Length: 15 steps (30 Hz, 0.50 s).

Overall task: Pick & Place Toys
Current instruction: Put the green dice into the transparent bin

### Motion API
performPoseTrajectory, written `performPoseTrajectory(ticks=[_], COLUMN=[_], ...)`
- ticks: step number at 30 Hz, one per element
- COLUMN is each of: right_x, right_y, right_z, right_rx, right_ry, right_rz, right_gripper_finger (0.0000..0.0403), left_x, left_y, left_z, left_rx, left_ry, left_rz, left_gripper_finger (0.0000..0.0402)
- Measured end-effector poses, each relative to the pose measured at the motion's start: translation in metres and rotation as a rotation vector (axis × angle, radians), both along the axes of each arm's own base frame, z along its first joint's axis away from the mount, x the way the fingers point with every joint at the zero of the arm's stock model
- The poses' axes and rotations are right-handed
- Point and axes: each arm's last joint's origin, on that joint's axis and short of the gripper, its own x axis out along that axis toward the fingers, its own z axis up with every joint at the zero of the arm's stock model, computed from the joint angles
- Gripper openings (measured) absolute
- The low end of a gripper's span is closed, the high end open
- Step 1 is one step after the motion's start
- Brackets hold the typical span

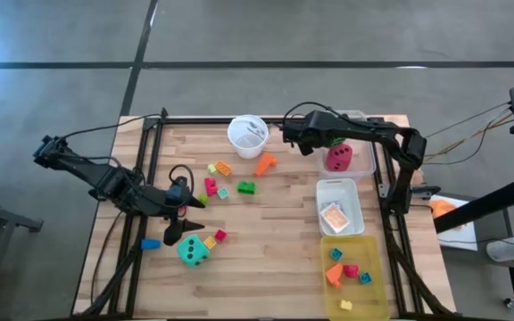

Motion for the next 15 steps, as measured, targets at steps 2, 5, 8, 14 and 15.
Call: performPoseTrajectory(ticks=[2, 5, 8, 14, 15], right_x=[0.001, 0.003, 0.001, -0.002, -0.002], right_y=[0.002, 0.007, 0.009, 0.012, 0.012], right_z=[0.005, 0.012, 0.018, 0.021, 0.022], right_rx=[-0.007, -0.016, -0.015, -0.056, -0.070], right_ry=[-0.014, -0.039, -0.068, -0.062, -0.062], right_rz=[0.004, -0.004, -0.007, -0.049, -0.054], right_gripper_finger=[0.0128, 0.0125, 0.0125, 0.0125, 0.0125], left_x=[0.000, 0.000, 0.000, 0.000, 0.000], left_y=[0.000, 0.000, 0.000, 0.000, 0.000], left_z=[0.000, 0.000, 0.000, 0.000, 0.000], left_rx=[0.000, 0.000, 0.000, 0.000, 0.000], left_ry=[0.000, 0.000, 0.000, 0.000, 0.000], left_rz=[0.000, 0.000, 0.000, 0.000, 0.000], left_gripper_finger=[0.0314, 0.0314, 0.0314, 0.0314, 0.0314])
